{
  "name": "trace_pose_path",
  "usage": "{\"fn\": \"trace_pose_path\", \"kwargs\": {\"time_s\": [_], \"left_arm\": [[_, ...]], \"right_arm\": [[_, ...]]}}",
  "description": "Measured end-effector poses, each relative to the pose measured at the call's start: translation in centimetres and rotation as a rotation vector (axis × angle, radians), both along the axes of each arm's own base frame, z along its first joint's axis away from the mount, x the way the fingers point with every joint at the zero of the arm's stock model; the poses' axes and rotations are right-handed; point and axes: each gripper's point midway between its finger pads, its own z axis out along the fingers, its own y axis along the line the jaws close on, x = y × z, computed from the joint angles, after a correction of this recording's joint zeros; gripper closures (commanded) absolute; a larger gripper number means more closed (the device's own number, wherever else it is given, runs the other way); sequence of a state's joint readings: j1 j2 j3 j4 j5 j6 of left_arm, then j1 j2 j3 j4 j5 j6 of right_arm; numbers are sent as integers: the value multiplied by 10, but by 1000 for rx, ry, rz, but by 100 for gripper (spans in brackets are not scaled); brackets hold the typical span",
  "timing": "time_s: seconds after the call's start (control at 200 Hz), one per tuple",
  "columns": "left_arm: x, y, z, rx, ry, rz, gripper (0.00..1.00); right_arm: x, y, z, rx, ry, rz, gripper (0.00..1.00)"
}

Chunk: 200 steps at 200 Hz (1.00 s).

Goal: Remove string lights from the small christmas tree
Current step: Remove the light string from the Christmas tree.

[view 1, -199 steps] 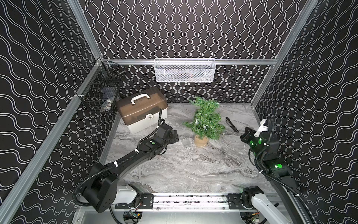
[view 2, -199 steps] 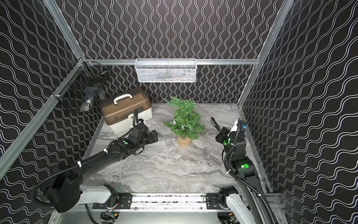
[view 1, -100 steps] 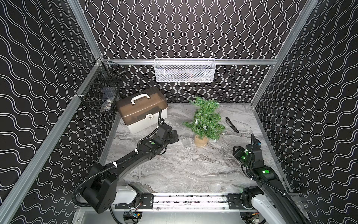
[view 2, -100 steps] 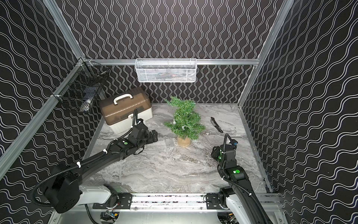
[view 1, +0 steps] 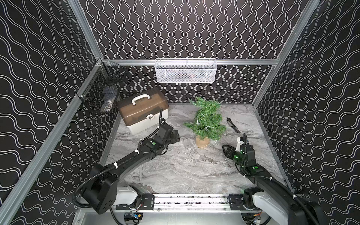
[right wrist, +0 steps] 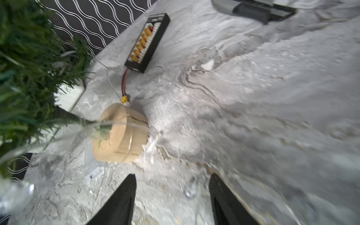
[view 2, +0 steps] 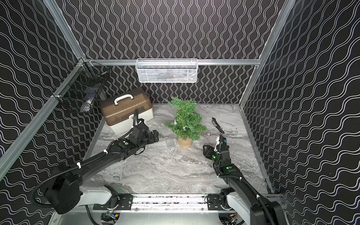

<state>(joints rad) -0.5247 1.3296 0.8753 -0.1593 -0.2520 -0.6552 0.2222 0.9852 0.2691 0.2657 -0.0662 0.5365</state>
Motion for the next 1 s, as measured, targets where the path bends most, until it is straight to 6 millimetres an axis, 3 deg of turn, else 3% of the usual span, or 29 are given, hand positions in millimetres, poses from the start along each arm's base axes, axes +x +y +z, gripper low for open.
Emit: {"fn": "trace_pose_path", "kwargs": {"time_s": [0.225, 0.42, 0.646, 0.816, 0.916, 1.001], "left_arm": [[0, 0, 0, 1, 0, 1, 5], [-1, 2, -2, 13, 8, 4, 5], [-1, 2, -5, 18, 18, 3, 5], [0, 1, -4, 17, 16, 3, 5], [-1, 2, -3, 17, 14, 5, 5], [-1, 3, 0, 15, 8, 8, 5]], "right_arm": [[33, 22, 8, 13, -98, 63, 40], [35, 43, 15, 5, -151, 116, 40], [37, 45, 11, -30, -161, 116, 40], [51, 47, 7, -52, -163, 100, 43], [60, 44, 6, -64, -172, 72, 48], [66, 41, 6, -74, -182, 48, 58]]}}
